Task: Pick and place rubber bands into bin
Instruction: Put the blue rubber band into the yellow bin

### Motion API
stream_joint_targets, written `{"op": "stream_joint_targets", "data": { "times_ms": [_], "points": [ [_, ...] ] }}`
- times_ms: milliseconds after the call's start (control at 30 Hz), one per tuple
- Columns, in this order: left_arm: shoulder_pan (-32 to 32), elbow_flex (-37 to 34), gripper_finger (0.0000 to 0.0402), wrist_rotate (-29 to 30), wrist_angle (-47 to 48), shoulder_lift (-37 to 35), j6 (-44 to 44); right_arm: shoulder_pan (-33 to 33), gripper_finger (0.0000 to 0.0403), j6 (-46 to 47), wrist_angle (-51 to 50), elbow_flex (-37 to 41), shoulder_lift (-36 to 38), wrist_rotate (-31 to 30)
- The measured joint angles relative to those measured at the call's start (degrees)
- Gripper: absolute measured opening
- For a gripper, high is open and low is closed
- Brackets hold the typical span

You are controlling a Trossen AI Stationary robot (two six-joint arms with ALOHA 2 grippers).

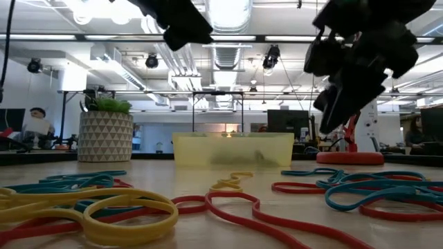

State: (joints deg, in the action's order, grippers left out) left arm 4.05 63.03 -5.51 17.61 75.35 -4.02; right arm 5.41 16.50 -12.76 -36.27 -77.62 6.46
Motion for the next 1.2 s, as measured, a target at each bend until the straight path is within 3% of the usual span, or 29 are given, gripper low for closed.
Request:
{"op": "stream_joint_targets", "data": {
  "times_ms": [267,700,1200],
  "points": [
    [-2.89,-5.91,0.0136,1.06,-2.09,-5.34,-4.70,-0.04,0.0178,-1.95,-0.38,-2.98,-8.48,-0.02],
    [-3.96,-12.36,0.0136,2.95,-7.31,-10.59,-7.88,0.16,0.0184,1.68,-2.86,-7.03,-17.68,-0.25],
    [-4.06,-13.25,0.0136,4.57,-9.82,-11.43,-7.77,4.18,0.0121,6.02,-10.82,-11.00,-20.59,-8.84]
  ]
}}
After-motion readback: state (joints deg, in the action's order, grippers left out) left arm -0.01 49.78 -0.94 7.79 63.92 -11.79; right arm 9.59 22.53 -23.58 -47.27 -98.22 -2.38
